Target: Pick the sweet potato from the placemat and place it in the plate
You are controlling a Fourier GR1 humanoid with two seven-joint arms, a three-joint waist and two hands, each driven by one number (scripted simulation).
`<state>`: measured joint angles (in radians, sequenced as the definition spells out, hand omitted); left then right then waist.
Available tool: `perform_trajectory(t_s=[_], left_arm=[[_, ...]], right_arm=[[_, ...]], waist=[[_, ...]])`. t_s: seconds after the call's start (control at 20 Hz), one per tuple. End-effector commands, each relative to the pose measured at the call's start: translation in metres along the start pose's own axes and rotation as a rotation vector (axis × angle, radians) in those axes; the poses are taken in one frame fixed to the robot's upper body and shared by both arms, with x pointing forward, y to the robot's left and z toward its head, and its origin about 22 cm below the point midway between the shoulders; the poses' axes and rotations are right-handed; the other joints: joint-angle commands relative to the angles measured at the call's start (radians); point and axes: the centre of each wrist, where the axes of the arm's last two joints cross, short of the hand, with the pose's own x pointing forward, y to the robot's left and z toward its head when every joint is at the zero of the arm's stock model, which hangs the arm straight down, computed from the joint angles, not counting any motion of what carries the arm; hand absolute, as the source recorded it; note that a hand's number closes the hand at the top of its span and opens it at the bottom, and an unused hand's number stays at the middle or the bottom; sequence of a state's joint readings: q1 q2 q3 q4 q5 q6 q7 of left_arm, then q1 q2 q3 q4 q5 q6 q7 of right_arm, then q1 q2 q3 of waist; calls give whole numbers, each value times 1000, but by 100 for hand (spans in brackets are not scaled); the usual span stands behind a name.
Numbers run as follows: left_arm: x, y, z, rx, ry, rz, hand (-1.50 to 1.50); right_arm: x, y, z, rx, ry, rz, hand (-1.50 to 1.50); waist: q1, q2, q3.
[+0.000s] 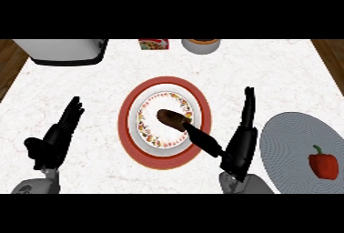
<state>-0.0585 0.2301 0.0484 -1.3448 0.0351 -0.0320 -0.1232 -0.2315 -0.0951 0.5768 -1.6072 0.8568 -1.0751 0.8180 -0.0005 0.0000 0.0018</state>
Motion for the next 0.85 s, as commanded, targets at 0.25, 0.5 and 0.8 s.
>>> perform_trajectory(t_s=[0.25, 0.5, 0.8], left_arm=[[4, 0, -12, -15, 15, 4, 0], [-12, 8, 8, -6, 7, 6, 0], [-6, 19, -1, 11, 4, -8, 0]], right_arm=[[-41, -92, 38, 58, -13, -29, -150], [-68, -103, 44, 77, -17, 17, -150], [-89, -113, 50, 46, -63, 31, -150]], waist=[[-5, 0, 0], [3, 1, 1], [-8, 0, 1]])
